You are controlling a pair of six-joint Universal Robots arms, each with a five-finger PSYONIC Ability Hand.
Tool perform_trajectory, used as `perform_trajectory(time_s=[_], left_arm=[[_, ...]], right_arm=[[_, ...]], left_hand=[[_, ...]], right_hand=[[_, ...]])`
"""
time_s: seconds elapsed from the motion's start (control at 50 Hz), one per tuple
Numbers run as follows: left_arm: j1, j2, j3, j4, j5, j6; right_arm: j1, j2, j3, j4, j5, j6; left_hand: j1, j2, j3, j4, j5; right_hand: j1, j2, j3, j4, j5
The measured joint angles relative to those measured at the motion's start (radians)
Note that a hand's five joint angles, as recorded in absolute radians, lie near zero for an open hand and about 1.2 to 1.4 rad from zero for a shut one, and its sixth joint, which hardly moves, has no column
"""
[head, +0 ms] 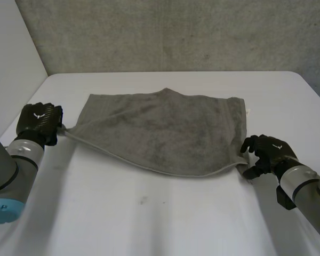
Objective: Fold the towel.
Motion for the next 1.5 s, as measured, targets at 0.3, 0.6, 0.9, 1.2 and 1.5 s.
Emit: perform_trajectory(time_s=[0.3,0.6,0.9,1.2,1.5], left_arm=[[0.005,0.005,0.000,-0.003,-0.003,0.003],[0.005,0.160,-0.035,-0.324,-0.004,0.055],[0.024,0.422,-0.172,-0.626,0.012,0.320],[-0.052,-0.026,0.191,-0.380,0.036,0.226],[-0.123,-0.440,0.711,-0.372,-0.102,0.185]], right_arm=[[-0.002,0.093,-0.064,-0.064,0.011,0.017],[-0.032,-0.273,-0.024,0.112,-0.098,-0.431],[-0.202,-0.339,-0.061,0.758,-0.119,-1.155],[0.004,0.070,-0.386,0.309,0.015,-0.867],[0.090,0.429,-0.729,0.031,0.135,-0.854]], left_hand=[[0.000,0.000,0.000,0.000,0.000],[0.000,0.000,0.000,0.000,0.000],[0.000,0.000,0.000,0.000,0.000],[0.005,0.000,0.000,0.000,0.000],[0.005,0.000,0.000,0.000,0.000]], right_hand=[[0.440,0.551,0.570,0.574,0.547],[0.440,0.551,0.576,0.581,0.556],[0.440,0.551,0.577,0.581,0.557],[0.440,0.551,0.577,0.581,0.564],[0.440,0.551,0.577,0.581,0.565]])
